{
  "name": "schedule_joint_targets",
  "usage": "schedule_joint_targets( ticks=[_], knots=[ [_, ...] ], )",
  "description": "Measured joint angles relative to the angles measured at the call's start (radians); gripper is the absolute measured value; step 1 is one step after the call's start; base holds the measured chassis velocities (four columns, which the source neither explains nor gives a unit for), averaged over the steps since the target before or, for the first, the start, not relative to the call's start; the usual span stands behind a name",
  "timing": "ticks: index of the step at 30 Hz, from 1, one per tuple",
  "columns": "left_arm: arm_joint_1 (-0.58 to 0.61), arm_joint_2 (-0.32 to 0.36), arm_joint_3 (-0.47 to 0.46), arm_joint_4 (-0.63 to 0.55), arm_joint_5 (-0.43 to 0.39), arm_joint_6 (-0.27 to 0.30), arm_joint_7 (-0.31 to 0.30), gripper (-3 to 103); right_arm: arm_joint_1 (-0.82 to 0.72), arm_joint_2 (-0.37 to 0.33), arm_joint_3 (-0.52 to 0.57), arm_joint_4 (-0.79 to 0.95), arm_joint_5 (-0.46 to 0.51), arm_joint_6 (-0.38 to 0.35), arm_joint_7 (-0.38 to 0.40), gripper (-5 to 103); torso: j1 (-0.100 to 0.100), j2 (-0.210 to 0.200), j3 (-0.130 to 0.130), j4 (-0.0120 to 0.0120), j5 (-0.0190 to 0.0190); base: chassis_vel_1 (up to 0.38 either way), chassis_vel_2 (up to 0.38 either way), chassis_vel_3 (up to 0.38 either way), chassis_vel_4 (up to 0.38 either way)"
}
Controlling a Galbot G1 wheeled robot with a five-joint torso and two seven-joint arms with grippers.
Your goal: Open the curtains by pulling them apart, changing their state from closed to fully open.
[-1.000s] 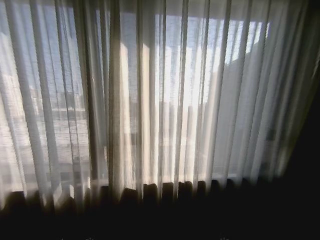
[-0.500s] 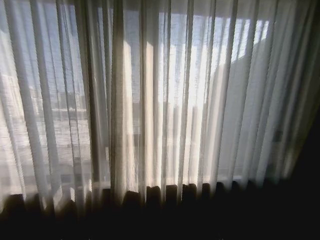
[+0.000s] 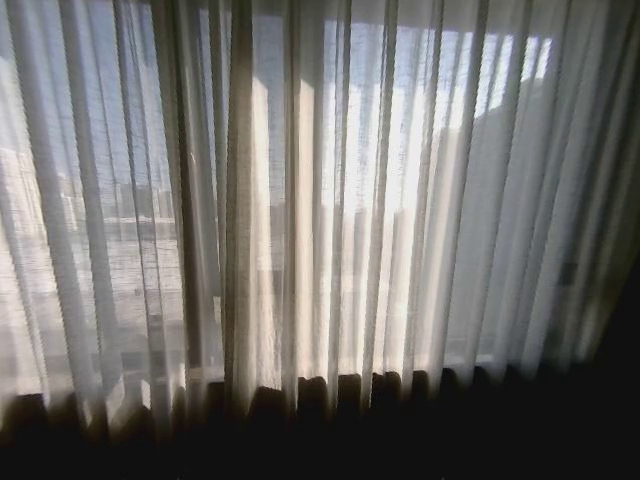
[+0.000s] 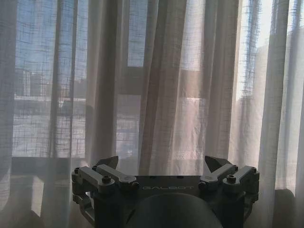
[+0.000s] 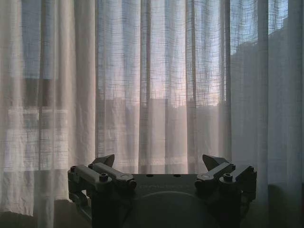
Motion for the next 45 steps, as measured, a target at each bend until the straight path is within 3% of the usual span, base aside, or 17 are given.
schedule_joint_targets(
  ticks=[45],
  knots=[
    [-0.013, -0.003, -0.006, 0.022, 0.008, -0.011, 0.012, 100, 0.007, 0.004, -0.012, -0.017, -0.016, -0.001, 0.001, 100, 0.0, 0.0, 0.0, -0.0001, 0.0, -0.013, 0.109, 0.009, -0.104]
  ],
)
